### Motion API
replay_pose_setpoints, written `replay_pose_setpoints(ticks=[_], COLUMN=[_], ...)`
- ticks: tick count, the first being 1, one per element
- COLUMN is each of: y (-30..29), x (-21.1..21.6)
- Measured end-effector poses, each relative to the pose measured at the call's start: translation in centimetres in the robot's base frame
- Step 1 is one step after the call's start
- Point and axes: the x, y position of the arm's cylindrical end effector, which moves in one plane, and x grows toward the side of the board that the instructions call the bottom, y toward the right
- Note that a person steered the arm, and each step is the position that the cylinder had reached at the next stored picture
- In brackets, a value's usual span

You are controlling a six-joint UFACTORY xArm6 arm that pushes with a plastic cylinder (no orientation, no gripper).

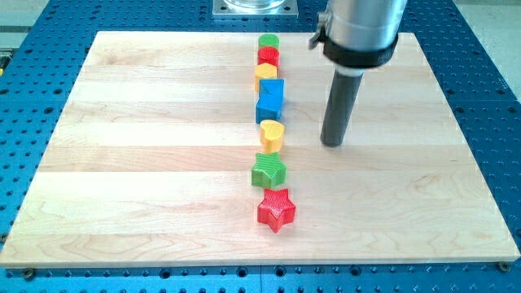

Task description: Move the yellow heart to the top left corner of the board

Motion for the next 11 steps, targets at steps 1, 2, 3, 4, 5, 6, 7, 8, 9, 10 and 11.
replay_pose_setpoints(ticks=[1, 2, 3, 4, 5, 6, 7, 8, 9, 10, 11], y=[-5.1, -11.1, -16.0, -22.4, -23.2, -27.7, -29.5, -26.4, -27.9, -30.0, -29.0], x=[0.1, 0.2, -4.0, -6.5, -3.2, -9.8, -14.9, -14.5, -19.1, -20.3, -20.1])
